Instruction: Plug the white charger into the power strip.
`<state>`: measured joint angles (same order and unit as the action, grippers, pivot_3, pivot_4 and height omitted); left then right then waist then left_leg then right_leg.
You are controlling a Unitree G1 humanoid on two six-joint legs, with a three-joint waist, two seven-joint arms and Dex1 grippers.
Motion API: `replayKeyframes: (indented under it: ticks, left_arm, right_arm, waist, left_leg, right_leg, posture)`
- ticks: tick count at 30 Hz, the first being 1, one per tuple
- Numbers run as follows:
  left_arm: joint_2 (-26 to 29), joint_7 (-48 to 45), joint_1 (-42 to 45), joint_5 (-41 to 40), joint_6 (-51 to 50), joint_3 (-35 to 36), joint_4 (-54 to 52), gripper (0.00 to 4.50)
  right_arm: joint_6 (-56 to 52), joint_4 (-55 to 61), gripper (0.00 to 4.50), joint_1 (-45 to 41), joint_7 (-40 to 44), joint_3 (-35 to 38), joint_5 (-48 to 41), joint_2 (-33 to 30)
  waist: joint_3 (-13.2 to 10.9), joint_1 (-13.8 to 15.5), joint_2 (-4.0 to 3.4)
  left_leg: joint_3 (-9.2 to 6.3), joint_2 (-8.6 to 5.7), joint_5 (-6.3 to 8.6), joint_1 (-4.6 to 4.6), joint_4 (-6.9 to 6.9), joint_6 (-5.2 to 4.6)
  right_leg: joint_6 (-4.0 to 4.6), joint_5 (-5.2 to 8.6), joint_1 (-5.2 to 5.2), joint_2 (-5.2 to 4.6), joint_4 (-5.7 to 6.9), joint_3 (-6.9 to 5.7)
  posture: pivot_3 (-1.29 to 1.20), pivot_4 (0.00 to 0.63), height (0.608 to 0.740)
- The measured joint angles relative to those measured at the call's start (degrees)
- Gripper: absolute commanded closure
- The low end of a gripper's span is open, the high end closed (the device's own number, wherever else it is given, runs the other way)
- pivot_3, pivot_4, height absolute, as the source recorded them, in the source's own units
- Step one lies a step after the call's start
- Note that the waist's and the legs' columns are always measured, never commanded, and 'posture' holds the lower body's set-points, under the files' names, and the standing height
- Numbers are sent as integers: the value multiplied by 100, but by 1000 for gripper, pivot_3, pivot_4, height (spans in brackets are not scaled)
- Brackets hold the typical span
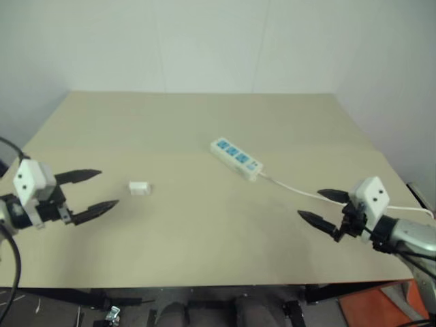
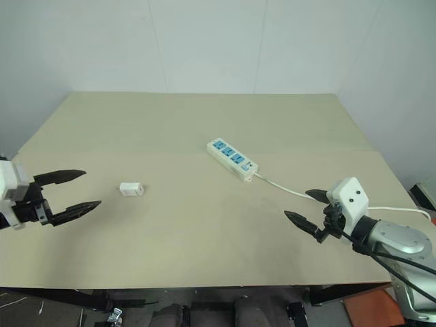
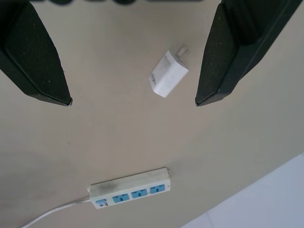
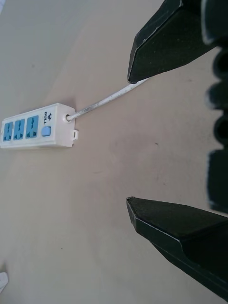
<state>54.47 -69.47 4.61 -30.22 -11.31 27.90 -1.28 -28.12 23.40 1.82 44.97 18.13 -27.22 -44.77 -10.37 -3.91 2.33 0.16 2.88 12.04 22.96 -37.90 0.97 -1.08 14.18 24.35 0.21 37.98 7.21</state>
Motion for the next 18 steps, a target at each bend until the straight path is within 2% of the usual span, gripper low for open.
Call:
replayKeyframes:
  ticks: [18]
  left_arm:
    - [-2,-45,333,100,110,-293,284,0]
  right_arm:
    - [1,102,24,152,-131,52,6,43]
  waist:
    - [0,-9,0]
  left_leg:
    - [0,0,0,0,2,0]
  right_leg:
    - [-28,-16,1,0,0,-1]
  posture:
    - [0,150,740]
